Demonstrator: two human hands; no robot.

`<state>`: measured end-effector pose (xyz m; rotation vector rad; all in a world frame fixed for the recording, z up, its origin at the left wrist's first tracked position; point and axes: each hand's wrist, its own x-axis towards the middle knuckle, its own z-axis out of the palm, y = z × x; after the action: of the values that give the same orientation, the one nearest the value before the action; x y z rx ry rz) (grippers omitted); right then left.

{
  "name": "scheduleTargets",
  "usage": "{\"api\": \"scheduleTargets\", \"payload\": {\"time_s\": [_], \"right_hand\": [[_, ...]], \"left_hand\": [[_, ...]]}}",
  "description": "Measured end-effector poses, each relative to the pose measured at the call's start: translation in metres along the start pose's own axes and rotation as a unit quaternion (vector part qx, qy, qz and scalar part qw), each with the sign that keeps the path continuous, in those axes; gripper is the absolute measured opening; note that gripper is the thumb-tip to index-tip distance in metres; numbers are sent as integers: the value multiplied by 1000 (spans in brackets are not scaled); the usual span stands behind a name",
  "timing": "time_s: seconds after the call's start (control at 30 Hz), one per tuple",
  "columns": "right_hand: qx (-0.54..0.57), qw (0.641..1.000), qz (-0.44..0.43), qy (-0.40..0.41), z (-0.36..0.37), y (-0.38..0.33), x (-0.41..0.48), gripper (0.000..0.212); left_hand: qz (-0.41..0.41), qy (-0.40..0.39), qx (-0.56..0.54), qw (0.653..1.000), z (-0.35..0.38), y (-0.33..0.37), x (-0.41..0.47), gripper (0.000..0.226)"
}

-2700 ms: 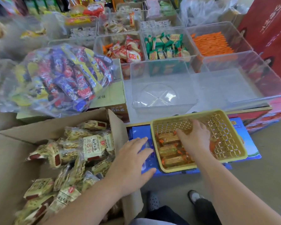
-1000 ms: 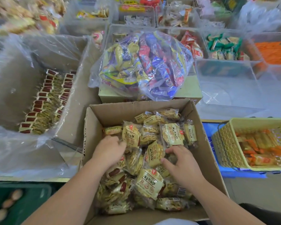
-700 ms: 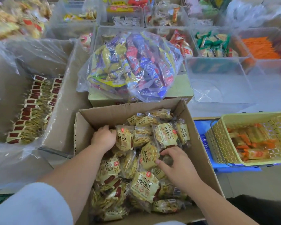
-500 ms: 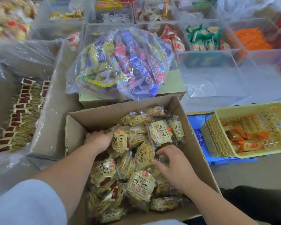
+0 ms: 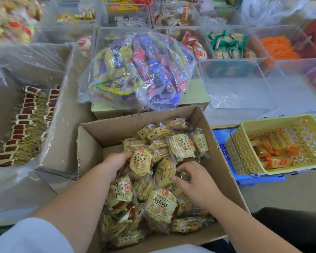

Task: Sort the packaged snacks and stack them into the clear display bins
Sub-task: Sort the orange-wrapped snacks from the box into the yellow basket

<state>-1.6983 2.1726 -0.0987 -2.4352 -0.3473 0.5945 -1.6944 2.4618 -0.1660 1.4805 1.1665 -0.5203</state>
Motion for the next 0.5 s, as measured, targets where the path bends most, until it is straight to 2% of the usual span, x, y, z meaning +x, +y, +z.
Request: {"api": "scheduleTargets", "payload": {"time_s": [0.13,0.33,0.5], "right_hand": [[6,1000,12,7,4,-5,1,31],[31,999,29,-5,4,-15,1,27],[41,999,27,-3,-1,-21,-5,27]], "left_hand": [[7,-7,-27,1000,0,-3,-10,58],[103,72,-60,990,-3,-2,-44,31],[164,112,-132,971,-18,-4,-81,25]]}}
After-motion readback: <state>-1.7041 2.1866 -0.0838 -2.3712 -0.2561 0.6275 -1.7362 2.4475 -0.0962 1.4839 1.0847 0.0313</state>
